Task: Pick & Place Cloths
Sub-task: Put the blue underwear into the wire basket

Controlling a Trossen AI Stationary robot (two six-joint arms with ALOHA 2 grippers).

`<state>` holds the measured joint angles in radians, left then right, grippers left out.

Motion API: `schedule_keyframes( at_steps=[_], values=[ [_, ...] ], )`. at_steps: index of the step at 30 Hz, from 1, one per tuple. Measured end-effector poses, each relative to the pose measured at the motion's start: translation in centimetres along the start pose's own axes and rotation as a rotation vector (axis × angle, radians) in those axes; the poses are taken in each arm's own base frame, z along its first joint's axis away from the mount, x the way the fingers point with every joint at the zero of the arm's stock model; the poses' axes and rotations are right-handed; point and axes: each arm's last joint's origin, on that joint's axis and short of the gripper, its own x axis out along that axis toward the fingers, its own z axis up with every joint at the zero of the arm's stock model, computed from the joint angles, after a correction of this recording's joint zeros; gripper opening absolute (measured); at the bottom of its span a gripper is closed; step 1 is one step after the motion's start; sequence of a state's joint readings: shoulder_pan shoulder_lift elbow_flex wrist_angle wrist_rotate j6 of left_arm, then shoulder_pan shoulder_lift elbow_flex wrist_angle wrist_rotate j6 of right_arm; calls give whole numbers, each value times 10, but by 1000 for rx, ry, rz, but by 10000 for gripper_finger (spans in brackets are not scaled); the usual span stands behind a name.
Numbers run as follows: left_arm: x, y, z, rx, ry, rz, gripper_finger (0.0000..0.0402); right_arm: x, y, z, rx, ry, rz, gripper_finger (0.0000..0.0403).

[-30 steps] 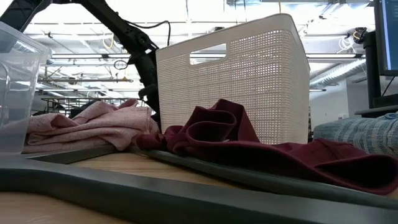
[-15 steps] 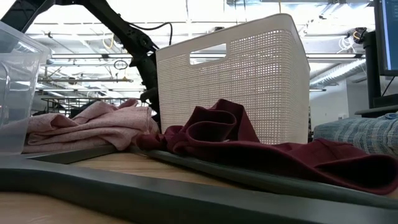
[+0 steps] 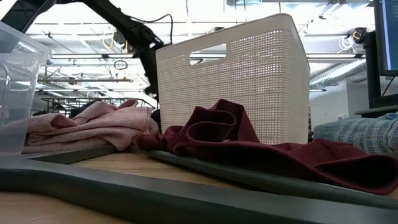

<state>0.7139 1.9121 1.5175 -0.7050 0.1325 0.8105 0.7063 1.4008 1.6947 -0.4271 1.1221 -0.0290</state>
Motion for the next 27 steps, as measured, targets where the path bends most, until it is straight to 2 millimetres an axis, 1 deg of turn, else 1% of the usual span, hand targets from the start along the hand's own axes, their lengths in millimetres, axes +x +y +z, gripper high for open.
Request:
schedule_keyframes(
  at_steps=[5,8,10,14,17,22,27],
  values=[
    [-23,13,16,-14,-23,57,2,0,0,0,0,0,2,0],
    [-39,20,26,0,-1,125,2,-1,0,0,-1,0,3,0],
    [-51,23,32,15,17,163,1,-1,0,0,-1,0,4,0],
    [-78,32,44,14,-18,210,1,-1,2,0,-7,1,44,0],
    [-100,36,55,19,-43,262,1,-1,2,-1,-14,1,57,0],
    [-143,41,72,38,-85,385,0,-1,2,-1,-23,3,57,0],
    [-190,43,82,51,-148,492,0,-1,2,-1,-25,3,57,0]
  ],
)
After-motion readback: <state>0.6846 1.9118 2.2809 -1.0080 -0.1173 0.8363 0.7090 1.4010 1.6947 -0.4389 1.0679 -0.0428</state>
